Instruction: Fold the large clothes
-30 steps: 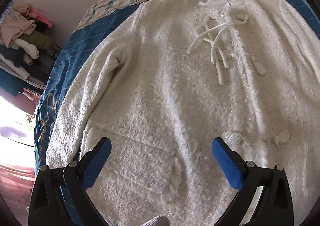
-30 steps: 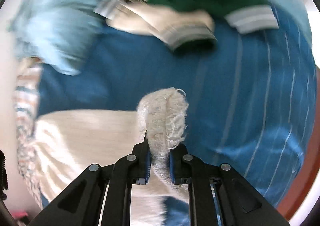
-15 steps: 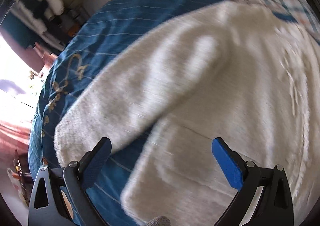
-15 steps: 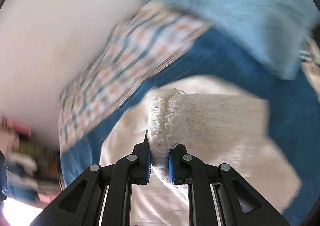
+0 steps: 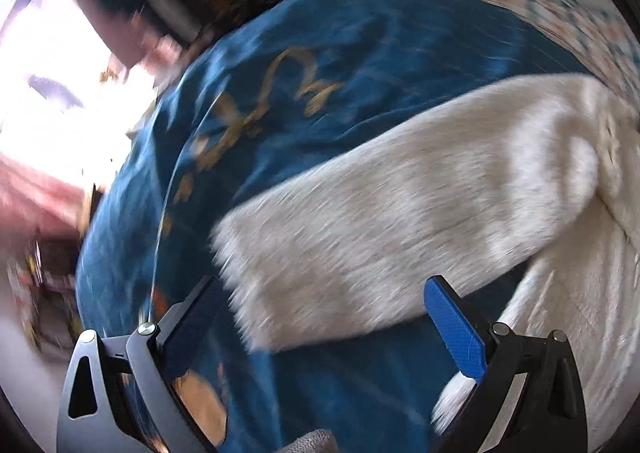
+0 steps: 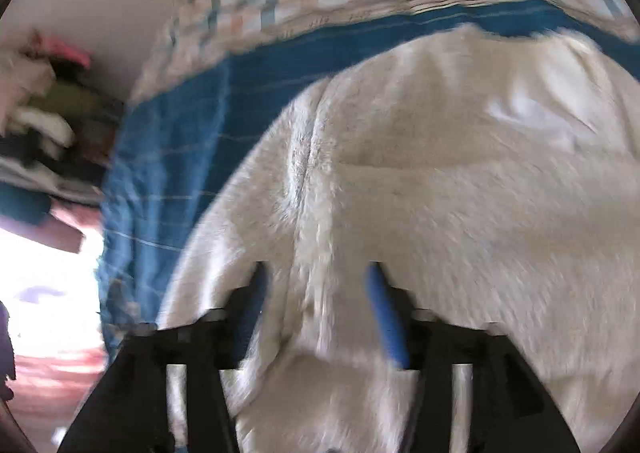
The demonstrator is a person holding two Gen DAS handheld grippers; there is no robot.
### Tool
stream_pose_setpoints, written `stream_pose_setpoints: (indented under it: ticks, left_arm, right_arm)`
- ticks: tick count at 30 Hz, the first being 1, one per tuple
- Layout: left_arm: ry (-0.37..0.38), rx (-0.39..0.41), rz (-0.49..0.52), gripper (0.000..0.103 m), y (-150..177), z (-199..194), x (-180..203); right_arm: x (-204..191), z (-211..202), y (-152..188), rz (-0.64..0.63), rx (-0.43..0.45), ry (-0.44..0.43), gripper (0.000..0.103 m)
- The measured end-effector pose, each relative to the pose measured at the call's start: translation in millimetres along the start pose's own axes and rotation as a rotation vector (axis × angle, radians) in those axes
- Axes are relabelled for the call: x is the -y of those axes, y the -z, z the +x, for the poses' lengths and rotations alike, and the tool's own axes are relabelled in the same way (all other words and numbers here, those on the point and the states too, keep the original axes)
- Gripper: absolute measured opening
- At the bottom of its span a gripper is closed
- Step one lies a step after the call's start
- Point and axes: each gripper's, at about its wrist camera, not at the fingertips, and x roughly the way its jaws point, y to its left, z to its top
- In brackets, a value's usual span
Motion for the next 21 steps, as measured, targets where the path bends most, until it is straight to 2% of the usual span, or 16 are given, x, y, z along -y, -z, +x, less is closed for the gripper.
stream_pose_setpoints:
  ticks: [2, 5, 6, 7, 9, 10, 12, 15, 16, 17, 19, 21]
  left_arm:
    - [0.052, -0.066, -0.11, 0.103, 7.3, 7.2, -22.7]
    - [0.205, -0.188, -0.334, 0.102, 16.3, 35.9, -49.2]
    - [0.236, -0.215, -0.381, 0.102, 17.4, 45.2, -51.5]
    - [0.297, -0.269, -0.467, 0.102, 18.9, 63.7, -54.1]
    - [0.389, -0.351, -0.605, 0.102, 18.9, 92.8, -56.4]
    - [0.406, -0.371, -0.669, 0.101, 18.1, 104.6, -58.0]
    - [0.376, -0.343, -0.766, 0.099, 10.2, 118.0, -64.9]
    - [0.253, -0.229, -0.796, 0.067, -15.3, 115.1, -74.2]
    - [0.221, -0.194, -0.774, 0.039, -24.8, 111.8, -74.5]
    - [0.215, -0.157, -0.743, 0.023, -35.7, 108.5, -73.4]
    - [0.159, -0.064, -0.639, 0.02, -64.1, 92.6, -66.3]
    - [0.12, 0.033, -0.539, 0.018, -86.0, 73.3, -57.0]
  right_arm:
    - [20.5, -28.6, 23.5, 0.05, 0.016, 0.029, 0.068]
    - [52.6, -53.9, 50.0, 0.142, 0.015, 0.102, 0.068]
    - [64.3, -59.6, 62.5, 0.179, -0.005, 0.126, 0.068]
    - [76.1, -63.6, 77.7, 0.22, -0.03, 0.142, 0.068]
    - [92.5, -72.6, 93.5, 0.272, -0.047, 0.146, 0.068]
    - [100.4, -76.6, 105.4, 0.295, -0.051, 0.148, 0.068]
    - [111.5, -74.6, 125.8, 0.325, -0.059, 0.175, 0.068]
    - [113.2, -67.4, 140.1, 0.325, -0.064, 0.232, 0.068]
    - [109.5, -64.7, 139.8, 0.303, -0.055, 0.283, 0.068]
    - [103.3, -60.7, 137.4, 0.272, -0.049, 0.349, 0.068]
    - [85.9, -50.2, 129.1, 0.176, -0.026, 0.574, 0.07]
    - [73.3, -44.4, 121.6, 0.097, 0.024, 0.72, 0.087]
